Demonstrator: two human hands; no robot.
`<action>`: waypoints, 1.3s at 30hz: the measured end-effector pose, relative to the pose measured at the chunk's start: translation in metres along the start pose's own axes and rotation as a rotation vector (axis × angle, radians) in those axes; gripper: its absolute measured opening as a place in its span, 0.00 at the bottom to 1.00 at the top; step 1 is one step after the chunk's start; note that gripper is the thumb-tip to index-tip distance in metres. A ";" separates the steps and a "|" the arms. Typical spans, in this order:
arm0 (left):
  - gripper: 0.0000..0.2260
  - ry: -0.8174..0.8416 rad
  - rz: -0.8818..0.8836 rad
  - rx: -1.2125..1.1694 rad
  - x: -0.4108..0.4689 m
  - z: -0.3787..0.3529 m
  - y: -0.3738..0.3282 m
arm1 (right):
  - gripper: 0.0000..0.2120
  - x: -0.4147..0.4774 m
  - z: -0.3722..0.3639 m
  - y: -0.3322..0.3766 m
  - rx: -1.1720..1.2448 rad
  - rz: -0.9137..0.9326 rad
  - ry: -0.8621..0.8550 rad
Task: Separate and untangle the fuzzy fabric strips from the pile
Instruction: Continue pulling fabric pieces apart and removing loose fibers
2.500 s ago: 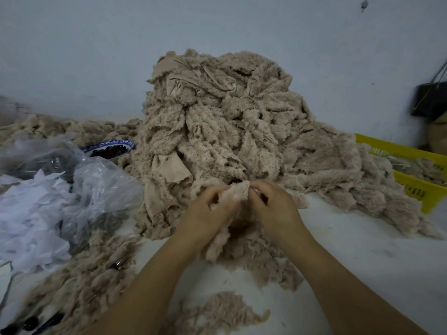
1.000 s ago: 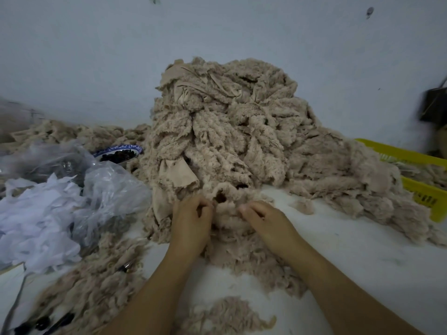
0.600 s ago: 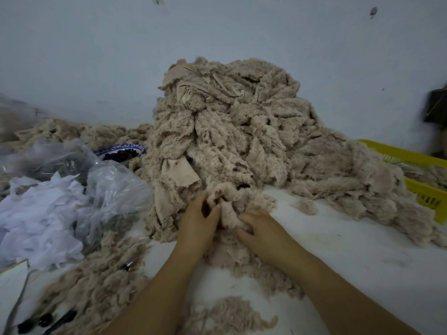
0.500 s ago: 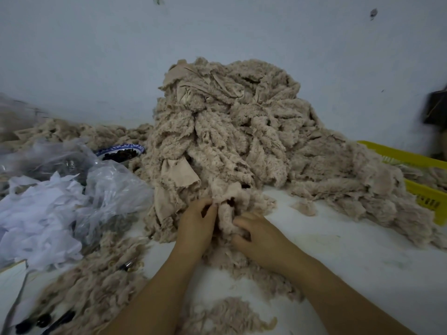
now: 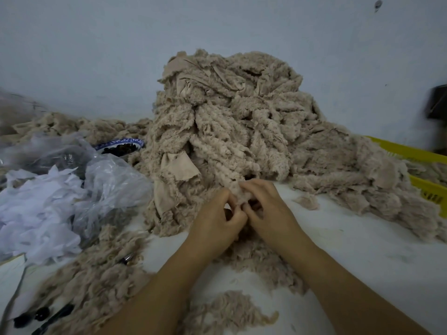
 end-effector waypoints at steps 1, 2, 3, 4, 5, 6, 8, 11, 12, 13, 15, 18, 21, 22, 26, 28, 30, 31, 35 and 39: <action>0.07 -0.010 0.016 -0.017 0.000 0.002 0.001 | 0.18 0.000 -0.001 0.000 -0.007 0.007 0.018; 0.07 -0.028 0.033 -0.035 0.000 0.003 0.002 | 0.18 0.001 -0.002 0.000 -0.011 0.011 0.027; 0.07 -0.045 0.045 -0.051 0.001 0.005 0.002 | 0.17 0.001 -0.002 0.000 -0.014 0.009 0.031; 0.07 -0.055 0.054 -0.069 0.001 0.006 0.002 | 0.16 0.002 -0.002 -0.001 -0.013 0.004 0.025; 0.06 -0.061 0.062 -0.101 0.001 0.007 0.002 | 0.15 0.003 -0.001 -0.002 -0.010 -0.008 0.012; 0.05 -0.069 0.068 -0.138 0.002 0.007 0.002 | 0.13 0.004 0.001 -0.003 -0.015 -0.022 -0.007; 0.10 -0.073 0.063 -0.167 0.002 0.008 0.004 | 0.09 0.005 0.006 -0.007 -0.045 -0.044 -0.051; 0.06 -0.010 0.042 -0.110 0.003 0.005 0.008 | 0.05 0.005 0.016 -0.006 -0.027 -0.042 -0.143; 0.05 0.011 0.042 -0.059 0.004 0.004 0.011 | 0.05 0.005 0.018 -0.004 -0.006 -0.028 -0.174; 0.06 0.023 0.032 0.008 0.006 0.003 0.014 | 0.06 0.004 0.020 0.000 0.011 -0.010 -0.195; 0.07 0.012 0.019 0.141 0.010 0.005 0.016 | 0.05 0.002 0.019 0.008 0.014 0.032 -0.211; 0.09 -0.141 0.125 0.112 0.013 0.018 0.023 | 0.05 -0.002 0.013 0.016 0.015 0.048 -0.130; 0.12 -0.362 0.273 -0.101 0.009 0.034 0.037 | 0.09 -0.004 0.003 0.026 0.079 0.023 0.067; 0.12 -0.422 0.316 -0.158 0.008 0.037 0.041 | 0.11 -0.005 0.000 0.028 0.079 0.022 0.114; 0.17 -0.544 0.438 -0.365 0.007 0.046 0.053 | 0.10 -0.007 0.006 0.020 0.223 -0.110 0.089; 0.22 -0.543 0.406 -0.408 0.009 0.049 0.051 | 0.12 -0.006 0.015 0.009 0.250 -0.205 -0.001; 0.23 -0.514 0.347 -0.461 0.011 0.047 0.046 | 0.15 -0.003 0.023 -0.001 0.295 -0.280 -0.115; 0.24 -0.499 0.321 -0.472 0.011 0.046 0.043 | 0.15 -0.002 0.025 -0.004 0.340 -0.319 -0.161; 0.25 -0.475 0.346 -0.432 0.009 0.042 0.039 | 0.17 -0.003 0.028 -0.011 0.481 -0.423 -0.259; 0.17 -0.270 0.232 -0.357 0.007 0.030 0.021 | 0.17 -0.003 0.032 -0.018 0.573 -0.498 -0.352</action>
Point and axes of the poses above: each hand's wrist, its own x-axis towards the middle knuckle, its own z-axis out of the back of the hand, y = z × x, the point moved 4 cm from there along x, towards the middle knuckle, and after that the axes turned 1 degree about -y, right-handed, at the moved point
